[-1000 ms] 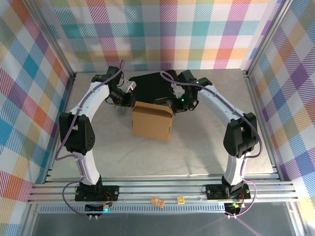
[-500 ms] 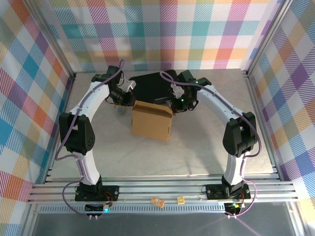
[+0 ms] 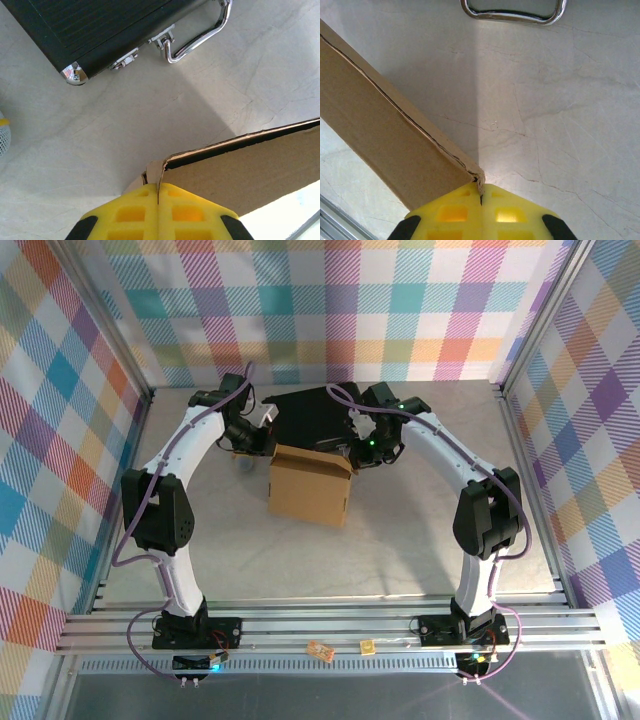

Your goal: Fold the paper box

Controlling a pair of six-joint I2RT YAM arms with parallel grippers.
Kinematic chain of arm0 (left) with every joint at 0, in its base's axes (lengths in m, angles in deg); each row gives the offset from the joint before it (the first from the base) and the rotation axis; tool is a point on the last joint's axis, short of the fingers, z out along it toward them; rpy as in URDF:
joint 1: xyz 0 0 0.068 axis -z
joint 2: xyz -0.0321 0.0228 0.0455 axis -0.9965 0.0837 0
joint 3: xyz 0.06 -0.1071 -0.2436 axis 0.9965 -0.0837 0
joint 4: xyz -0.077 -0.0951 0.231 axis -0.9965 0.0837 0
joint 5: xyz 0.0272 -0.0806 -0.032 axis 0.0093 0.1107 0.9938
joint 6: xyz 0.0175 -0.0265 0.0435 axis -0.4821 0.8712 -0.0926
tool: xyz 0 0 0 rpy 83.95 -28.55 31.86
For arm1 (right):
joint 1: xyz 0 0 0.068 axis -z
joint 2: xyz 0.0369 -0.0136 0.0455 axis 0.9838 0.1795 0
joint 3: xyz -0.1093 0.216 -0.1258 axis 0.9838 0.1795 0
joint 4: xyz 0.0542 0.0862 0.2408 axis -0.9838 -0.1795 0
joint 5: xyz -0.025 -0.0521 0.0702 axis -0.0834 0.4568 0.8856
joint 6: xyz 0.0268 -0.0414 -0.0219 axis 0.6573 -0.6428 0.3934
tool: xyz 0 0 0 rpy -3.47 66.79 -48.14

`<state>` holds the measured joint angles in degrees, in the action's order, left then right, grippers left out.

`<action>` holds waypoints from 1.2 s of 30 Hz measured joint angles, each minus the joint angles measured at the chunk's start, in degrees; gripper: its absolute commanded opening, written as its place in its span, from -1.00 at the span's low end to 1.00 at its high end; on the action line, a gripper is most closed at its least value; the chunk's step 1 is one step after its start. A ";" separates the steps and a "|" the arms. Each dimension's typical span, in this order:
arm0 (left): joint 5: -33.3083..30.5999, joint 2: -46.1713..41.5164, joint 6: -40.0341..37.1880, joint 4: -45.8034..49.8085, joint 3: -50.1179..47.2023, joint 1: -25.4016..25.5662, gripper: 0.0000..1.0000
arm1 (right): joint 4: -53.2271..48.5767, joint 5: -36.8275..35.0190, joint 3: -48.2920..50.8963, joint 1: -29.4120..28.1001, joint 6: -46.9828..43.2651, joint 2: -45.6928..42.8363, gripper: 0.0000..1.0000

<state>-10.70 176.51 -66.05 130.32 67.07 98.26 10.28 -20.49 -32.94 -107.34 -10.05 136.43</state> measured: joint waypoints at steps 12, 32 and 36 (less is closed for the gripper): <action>-1.33 -0.07 2.38 -1.77 -2.75 1.09 -0.82 | -0.24 -0.04 -0.02 0.20 0.00 0.00 -1.00; -3.52 -8.96 8.87 -11.32 -13.88 1.79 -1.00 | 0.79 -0.02 -0.02 0.26 2.78 0.00 -1.00; -4.63 -12.00 11.56 -14.93 -17.97 2.38 -1.00 | 1.77 -0.26 -0.02 0.26 4.98 0.00 -1.00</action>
<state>-15.34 164.51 -54.49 115.39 49.10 100.64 12.05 -20.76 -32.96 -107.08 -5.06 136.43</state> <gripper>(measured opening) 0.056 0.045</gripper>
